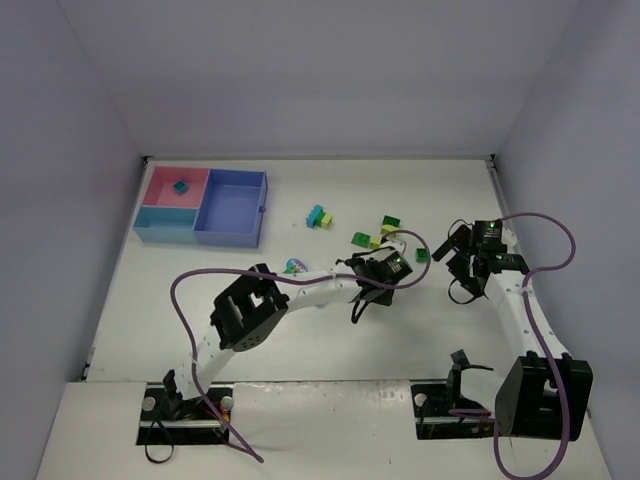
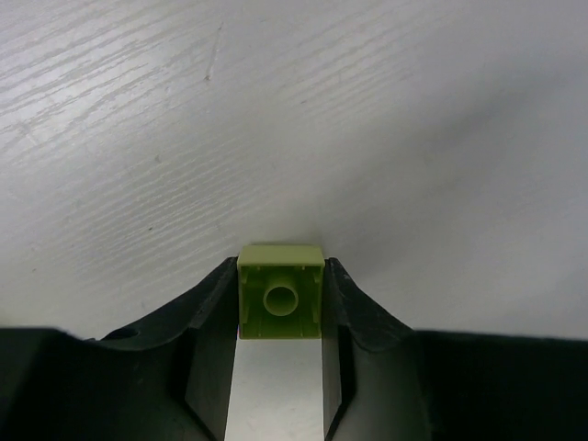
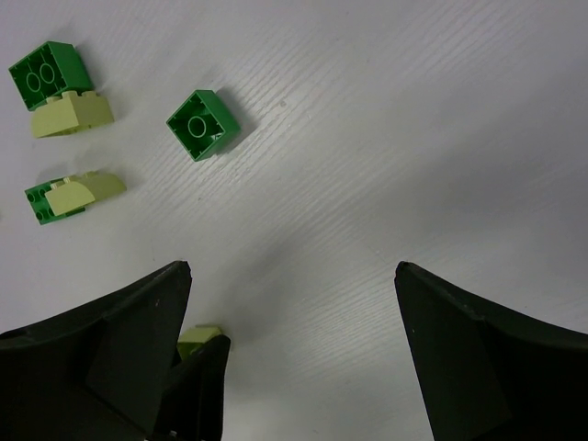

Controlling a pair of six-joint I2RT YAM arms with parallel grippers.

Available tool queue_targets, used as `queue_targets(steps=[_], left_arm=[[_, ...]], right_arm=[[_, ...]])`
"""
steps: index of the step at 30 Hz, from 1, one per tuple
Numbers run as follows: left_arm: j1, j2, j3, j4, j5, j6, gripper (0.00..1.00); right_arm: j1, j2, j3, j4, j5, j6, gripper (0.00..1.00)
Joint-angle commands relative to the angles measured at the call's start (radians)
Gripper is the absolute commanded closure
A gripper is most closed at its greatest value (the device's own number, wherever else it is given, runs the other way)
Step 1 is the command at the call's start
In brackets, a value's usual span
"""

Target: Sort the legos into containers by color

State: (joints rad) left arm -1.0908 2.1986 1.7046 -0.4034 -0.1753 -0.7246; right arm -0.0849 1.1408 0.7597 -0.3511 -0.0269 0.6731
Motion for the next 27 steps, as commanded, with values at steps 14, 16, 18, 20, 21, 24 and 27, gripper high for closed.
queue_targets(steps=[14, 16, 18, 20, 21, 24, 27], left_arm=[[0.635, -0.571, -0.129, -0.144, -0.101, 0.304, 1.0], [0.777, -0.568, -0.137, -0.131, -0.095, 0.347, 1.0], [0.865, -0.536, -0.123, -0.127, -0.061, 0.382, 0.99], [0.969, -0.492, -0.117, -0.108, -0.043, 0.41, 0.98], [0.998, -0.475, -0.111, -0.098, -0.043, 0.425, 0.98], [1.086, -0.399, -0.068, -0.089, -0.02, 0.444, 0.92], [1.157, -0.329, -0.03, -0.091, -0.018, 0.468, 0.87]], right_arm=[[0.002, 0.042, 0.026, 0.07, -0.047, -0.073, 0.1], [0.004, 0.043, 0.026, 0.075, -0.045, -0.081, 0.1], [0.004, 0.046, 0.027, 0.077, -0.047, -0.089, 0.1], [0.004, 0.051, 0.029, 0.081, -0.054, -0.093, 0.1], [0.004, 0.054, 0.029, 0.083, -0.057, -0.093, 0.1], [0.004, 0.056, 0.029, 0.096, -0.074, -0.107, 0.1], [0.004, 0.057, 0.029, 0.1, -0.08, -0.115, 0.1]])
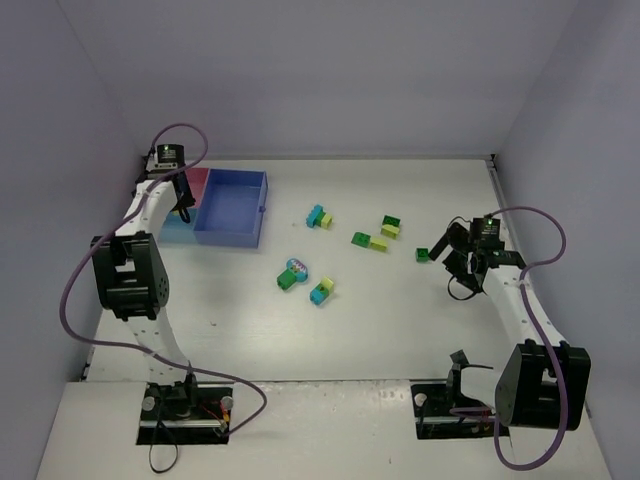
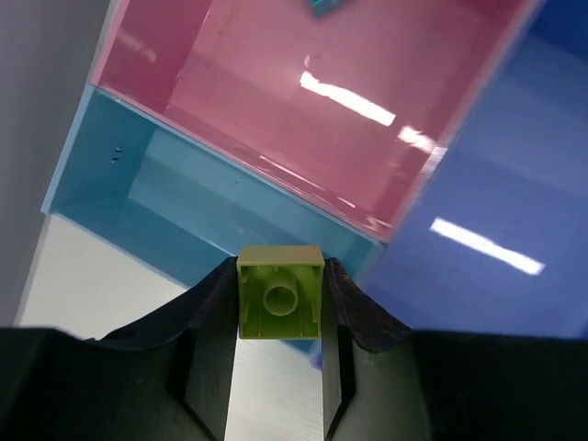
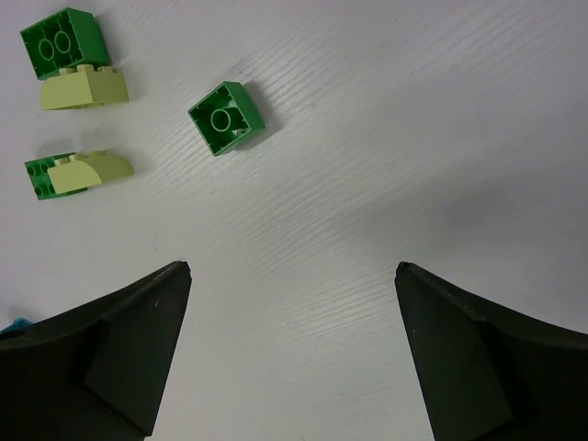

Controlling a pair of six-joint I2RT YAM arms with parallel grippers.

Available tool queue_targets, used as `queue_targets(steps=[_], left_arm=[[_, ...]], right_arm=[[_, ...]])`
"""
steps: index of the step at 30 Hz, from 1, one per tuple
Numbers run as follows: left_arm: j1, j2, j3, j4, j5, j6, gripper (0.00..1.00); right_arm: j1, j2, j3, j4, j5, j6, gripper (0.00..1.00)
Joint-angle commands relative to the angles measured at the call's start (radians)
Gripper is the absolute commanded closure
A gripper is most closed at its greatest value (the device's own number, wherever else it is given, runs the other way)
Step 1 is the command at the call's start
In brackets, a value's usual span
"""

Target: Sort the legos into containers by color

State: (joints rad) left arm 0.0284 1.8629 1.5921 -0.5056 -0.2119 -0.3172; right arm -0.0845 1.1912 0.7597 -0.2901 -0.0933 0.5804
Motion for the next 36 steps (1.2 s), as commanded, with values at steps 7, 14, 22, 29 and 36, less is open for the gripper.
queue_targets(steps=[7, 14, 22, 29, 36], left_arm=[[0.079, 0.091, 0.094, 0.009, 0.032, 0.084, 0.64], [0.082, 0.07, 0.083, 0.006, 0.062, 0.082, 0.39], [0.077, -0.082, -0.003, 0.013, 0.138, -0.065, 0.36], [0.031, -0.289, -0.104, 0.013, 0.216, -0.141, 0.36], [-0.088, -0.453, -0.193, -0.023, 0.269, -0.148, 0.36]], right_arm=[[0.003, 0.018, 0.032, 0.043, -0.005, -0.037, 0.09], [0.008, 0.074, 0.05, 0.051, 0.009, -0.048, 0.09], [0.129, 0.22, 0.139, 0.103, 0.114, -0.036, 0.14], [0.206, 0.381, 0.243, 0.105, 0.244, -0.08, 0.21], [0.206, 0.465, 0.293, 0.115, 0.262, -0.23, 0.32]])
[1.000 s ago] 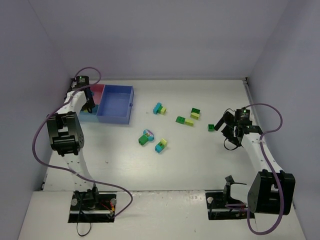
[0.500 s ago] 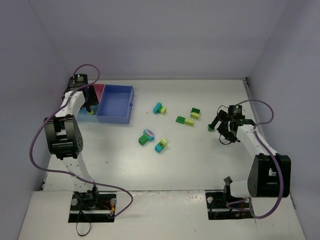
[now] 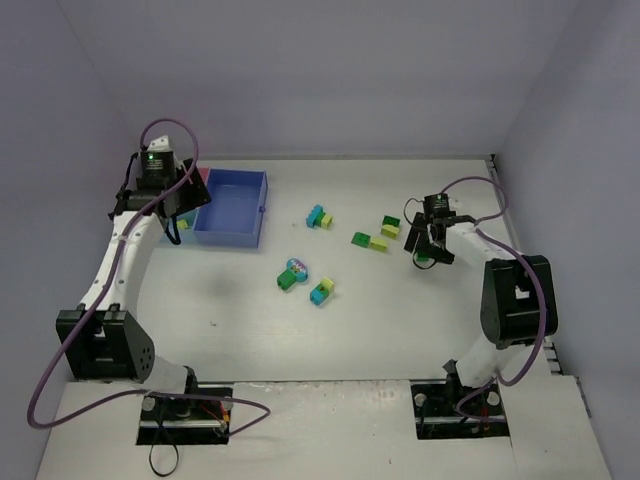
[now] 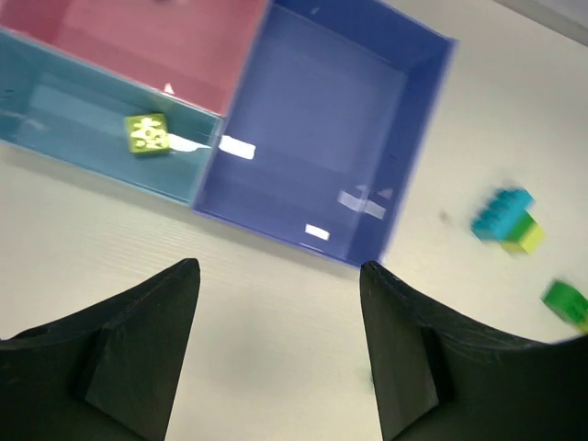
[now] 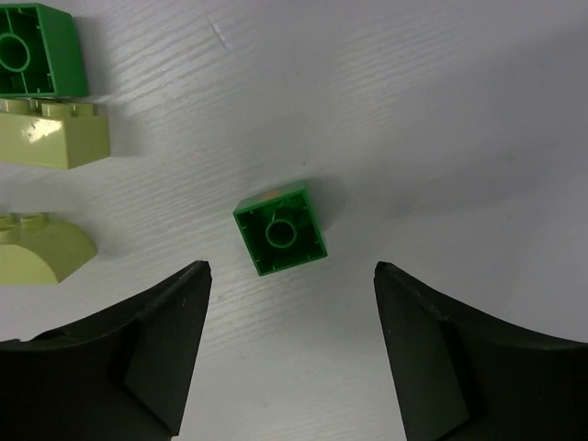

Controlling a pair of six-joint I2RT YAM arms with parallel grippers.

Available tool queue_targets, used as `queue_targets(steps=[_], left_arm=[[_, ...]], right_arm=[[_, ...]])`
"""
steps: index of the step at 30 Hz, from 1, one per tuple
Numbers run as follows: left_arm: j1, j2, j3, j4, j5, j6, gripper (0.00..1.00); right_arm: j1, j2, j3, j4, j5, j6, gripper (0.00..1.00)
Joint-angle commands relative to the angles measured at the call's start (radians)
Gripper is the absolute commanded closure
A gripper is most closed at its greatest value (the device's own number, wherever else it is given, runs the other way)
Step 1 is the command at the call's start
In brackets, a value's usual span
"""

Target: Sort the legos into containers by color

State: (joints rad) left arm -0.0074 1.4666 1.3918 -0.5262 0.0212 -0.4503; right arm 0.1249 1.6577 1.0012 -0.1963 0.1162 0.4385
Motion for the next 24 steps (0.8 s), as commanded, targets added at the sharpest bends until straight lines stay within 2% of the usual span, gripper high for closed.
queue_targets(steps=[1, 11, 15, 16, 18, 19, 20, 23, 24], left_arm=[[-0.083, -0.063, 0.006, -0.026, 0.036, -0.011, 0.36], [-0.17, -0.183, -0.103, -0.037, 0.098, -0.008, 0.36], [-0.19, -0.21, -0.132, -0.029, 0.146, -0.017, 0.36], [-0.197, -0.216, -0.135, -0.026, 0.157, -0.019, 0.36], [-0.21, -0.23, -0.142, -0.023, 0.174, -0.019, 0.36], [-0.221, -0.235, -0.14, -0.021, 0.181, -0.019, 0.36], [-0.227, -0.241, -0.14, -0.021, 0.201, -0.021, 0.36], [-0.241, -0.252, -0.131, -0.018, 0.261, -0.033, 0.36], [-0.243, -0.252, -0.125, -0.008, 0.284, -0.051, 0.36]], right_arm=[[-0.004, 0.01, 0.051, 0.04, 0.022, -0.104, 0.36], [-0.014, 0.063, 0.024, 0.133, -0.059, -0.238, 0.47], [-0.01, 0.06, 0.01, 0.147, -0.085, -0.241, 0.65], [-0.005, 0.057, 0.007, 0.153, -0.089, -0.242, 0.76], [0.013, 0.03, -0.009, 0.158, -0.096, -0.248, 0.87], [0.022, 0.016, -0.016, 0.166, -0.099, -0.248, 0.96], [0.031, -0.001, -0.03, 0.172, -0.102, -0.251, 1.0], [0.079, -0.091, -0.059, 0.187, -0.165, -0.268, 1.0], [0.103, -0.149, -0.067, 0.225, -0.231, -0.273, 1.0]])
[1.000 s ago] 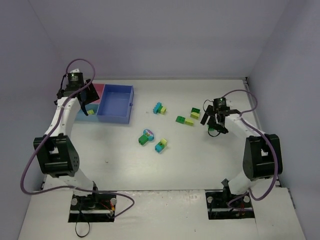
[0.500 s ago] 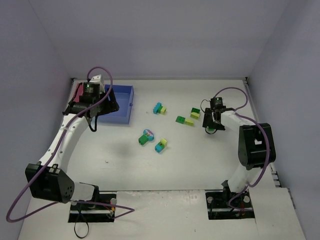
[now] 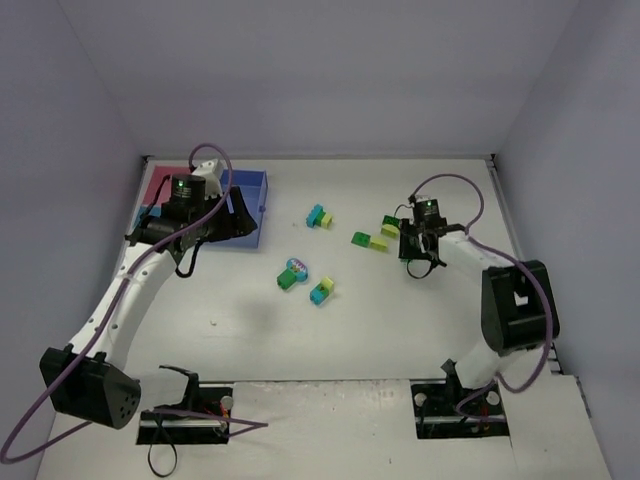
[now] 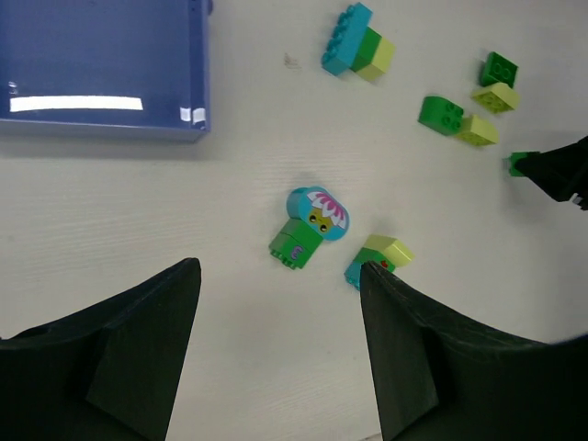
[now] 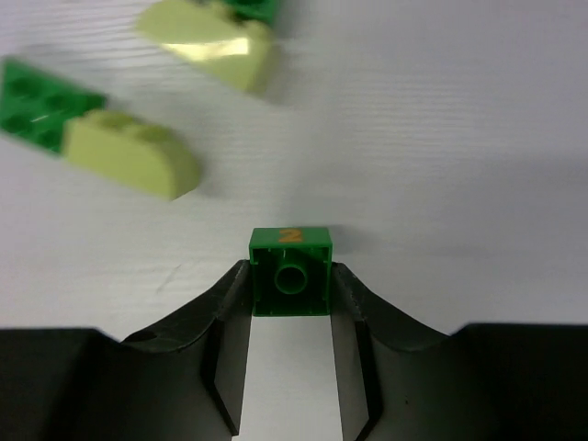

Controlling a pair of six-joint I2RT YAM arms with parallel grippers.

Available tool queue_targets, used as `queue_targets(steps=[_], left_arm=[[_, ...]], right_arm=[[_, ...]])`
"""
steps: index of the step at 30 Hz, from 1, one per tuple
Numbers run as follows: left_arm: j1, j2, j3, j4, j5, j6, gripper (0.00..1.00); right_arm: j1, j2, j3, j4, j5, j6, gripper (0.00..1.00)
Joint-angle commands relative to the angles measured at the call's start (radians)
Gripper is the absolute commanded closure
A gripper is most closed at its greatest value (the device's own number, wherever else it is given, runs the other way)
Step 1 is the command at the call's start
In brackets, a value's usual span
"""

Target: Sort the legos into containers by color

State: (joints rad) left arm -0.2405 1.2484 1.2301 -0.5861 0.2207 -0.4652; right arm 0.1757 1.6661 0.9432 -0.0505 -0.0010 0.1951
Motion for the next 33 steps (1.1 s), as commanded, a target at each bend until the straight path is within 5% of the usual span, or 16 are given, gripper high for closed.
queue_targets(steps=[1, 8, 16, 33], left_arm=[[-0.011, -0.035, 0.042, 0.058, 0.106, -0.049, 0.36], [-0.062, 0.006, 0.098, 0.117, 0.299, -0.179, 0.36], [-0.181, 0.057, 0.161, 0.178, 0.344, -0.279, 0.36], [-0.336, 0.171, 0.216, 0.039, 0.332, -0.204, 0.45]], right_arm=[[0.068, -0.189, -0.017, 0.089, -0.144, -0.037, 1.0], [0.231, -0.408, -0.027, 0.156, -0.415, -0.134, 1.0], [0.45, -0.453, 0.038, 0.181, -0.441, -0.232, 1.0], [0.498, -0.404, 0.114, 0.184, -0.525, -0.287, 0.97]])
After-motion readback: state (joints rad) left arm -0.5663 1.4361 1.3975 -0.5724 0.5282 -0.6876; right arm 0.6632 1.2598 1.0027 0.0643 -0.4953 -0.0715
